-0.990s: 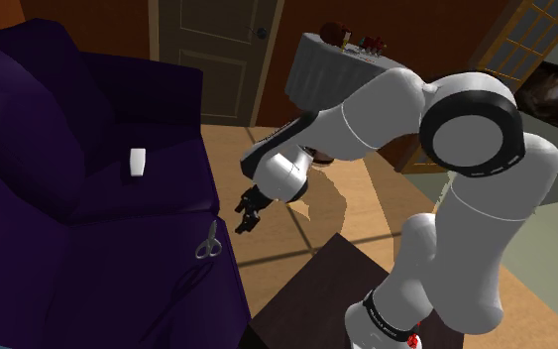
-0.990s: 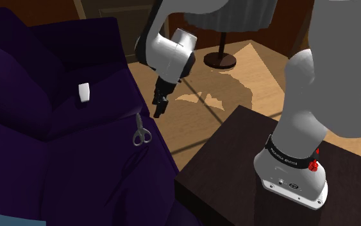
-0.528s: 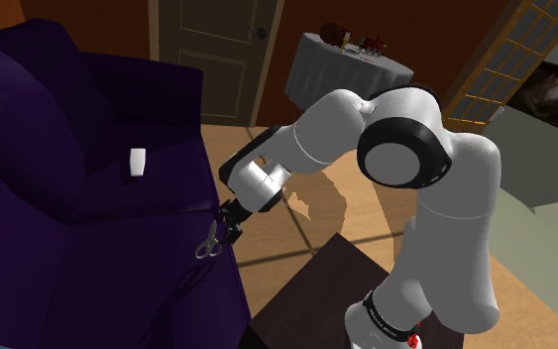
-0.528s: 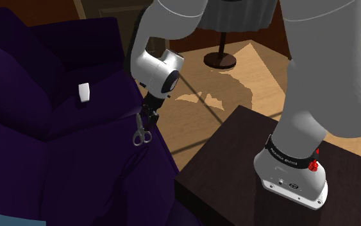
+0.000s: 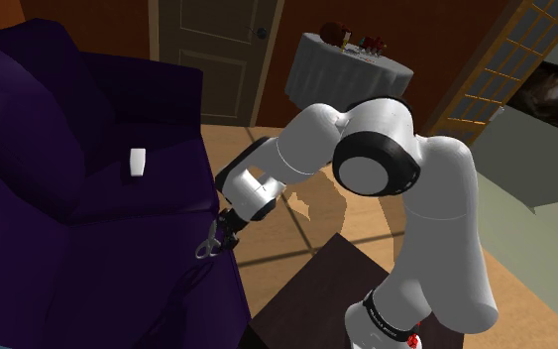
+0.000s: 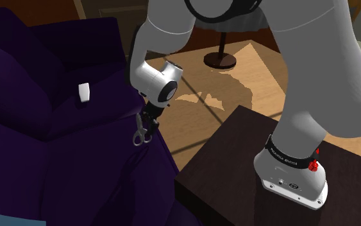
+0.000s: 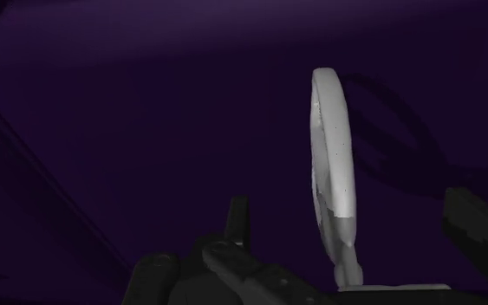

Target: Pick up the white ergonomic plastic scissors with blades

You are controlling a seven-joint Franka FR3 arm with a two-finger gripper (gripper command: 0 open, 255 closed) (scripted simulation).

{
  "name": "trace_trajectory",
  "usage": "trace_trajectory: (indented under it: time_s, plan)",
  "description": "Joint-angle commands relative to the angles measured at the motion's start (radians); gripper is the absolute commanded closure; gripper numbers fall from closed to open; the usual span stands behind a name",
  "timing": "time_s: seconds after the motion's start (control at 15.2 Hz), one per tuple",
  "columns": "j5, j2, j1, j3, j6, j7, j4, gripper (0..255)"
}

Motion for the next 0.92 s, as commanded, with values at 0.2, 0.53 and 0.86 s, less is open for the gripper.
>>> trace_trajectory:
  time_s: [0.2, 0.53, 0.86]
  plan:
    - [0.008, 0.01, -0.003, 0.002, -0.002, -0.009, 0.006, 255]
    - [0.009, 0.01, -0.003, 0.002, -0.002, -0.009, 0.006, 255]
    - [-0.031, -0.033, 0.007, -0.009, 0.003, 0.027, -0.018, 255]
